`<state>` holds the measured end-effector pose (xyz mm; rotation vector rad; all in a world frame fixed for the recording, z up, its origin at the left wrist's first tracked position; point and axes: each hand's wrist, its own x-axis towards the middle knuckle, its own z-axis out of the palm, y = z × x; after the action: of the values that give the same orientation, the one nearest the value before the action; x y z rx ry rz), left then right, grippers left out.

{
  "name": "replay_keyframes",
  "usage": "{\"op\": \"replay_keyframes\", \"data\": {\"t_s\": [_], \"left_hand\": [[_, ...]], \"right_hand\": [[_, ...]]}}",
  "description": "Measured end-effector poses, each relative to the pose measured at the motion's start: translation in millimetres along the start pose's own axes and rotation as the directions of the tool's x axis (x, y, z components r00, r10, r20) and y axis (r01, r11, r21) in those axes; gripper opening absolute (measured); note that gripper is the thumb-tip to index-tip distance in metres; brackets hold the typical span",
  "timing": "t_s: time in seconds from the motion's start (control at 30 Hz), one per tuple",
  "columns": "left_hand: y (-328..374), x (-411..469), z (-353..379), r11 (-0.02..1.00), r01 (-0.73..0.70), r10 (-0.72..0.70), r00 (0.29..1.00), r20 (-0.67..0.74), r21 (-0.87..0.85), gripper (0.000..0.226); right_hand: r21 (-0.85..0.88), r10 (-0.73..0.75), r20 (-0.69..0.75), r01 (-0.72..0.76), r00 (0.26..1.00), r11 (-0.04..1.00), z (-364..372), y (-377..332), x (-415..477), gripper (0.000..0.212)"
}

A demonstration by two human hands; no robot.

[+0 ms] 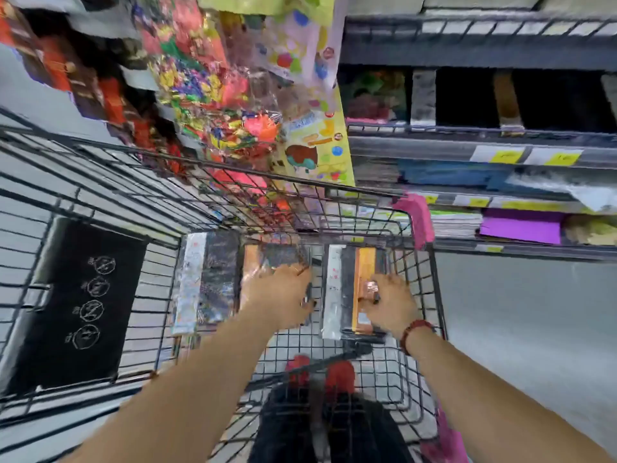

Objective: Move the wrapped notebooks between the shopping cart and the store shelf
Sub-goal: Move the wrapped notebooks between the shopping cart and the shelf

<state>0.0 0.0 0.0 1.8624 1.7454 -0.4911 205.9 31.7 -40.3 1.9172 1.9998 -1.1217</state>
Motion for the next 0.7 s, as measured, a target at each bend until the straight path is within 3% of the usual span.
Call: {"op": "replay_keyframes", "data": {"t_s": [0.13, 0.23, 0.33, 0.57, 0.63, 0.7], "left_hand": [[0, 18, 23, 0.999, -0.007, 0.005, 0.999, 0.044, 0.035, 0.058], [-4, 34, 46, 0.99, -0.009, 0.019, 0.997, 0.073, -0.138, 0.06], [-11, 47, 72, 0.956, 0.022, 0.013, 0.993, 0.117, -0.292, 0.061], [-14, 52, 103, 0.775, 0.076, -0.009, 0.994, 0.11, -0.627, 0.054], [-13, 46, 102, 0.708, 0.094, -0.018, 0.993, 0.115, -0.7, 0.053], [-12, 41, 101, 0.632, 0.111, -0.039, 0.993, 0.112, -0.767, 0.051]], "right_hand": [[0.07, 0.164, -0.121, -0.157, 0.979, 0.985, 28, 6, 19, 0.077], [0.068, 0.254, -0.147, -0.247, 0.956, 0.967, 51, 10, 29, 0.108], [-0.018, 0.283, -0.195, -0.292, 0.939, 0.956, 65, 9, 35, 0.119], [0.069, 0.283, -0.401, -0.279, 0.871, 0.958, 80, 1, 31, 0.094], [-0.014, 0.2, -0.482, -0.236, 0.853, 0.972, 81, -5, 23, 0.079], [0.055, 0.169, -0.521, -0.165, 0.836, 0.985, 78, -11, 14, 0.059]]}}
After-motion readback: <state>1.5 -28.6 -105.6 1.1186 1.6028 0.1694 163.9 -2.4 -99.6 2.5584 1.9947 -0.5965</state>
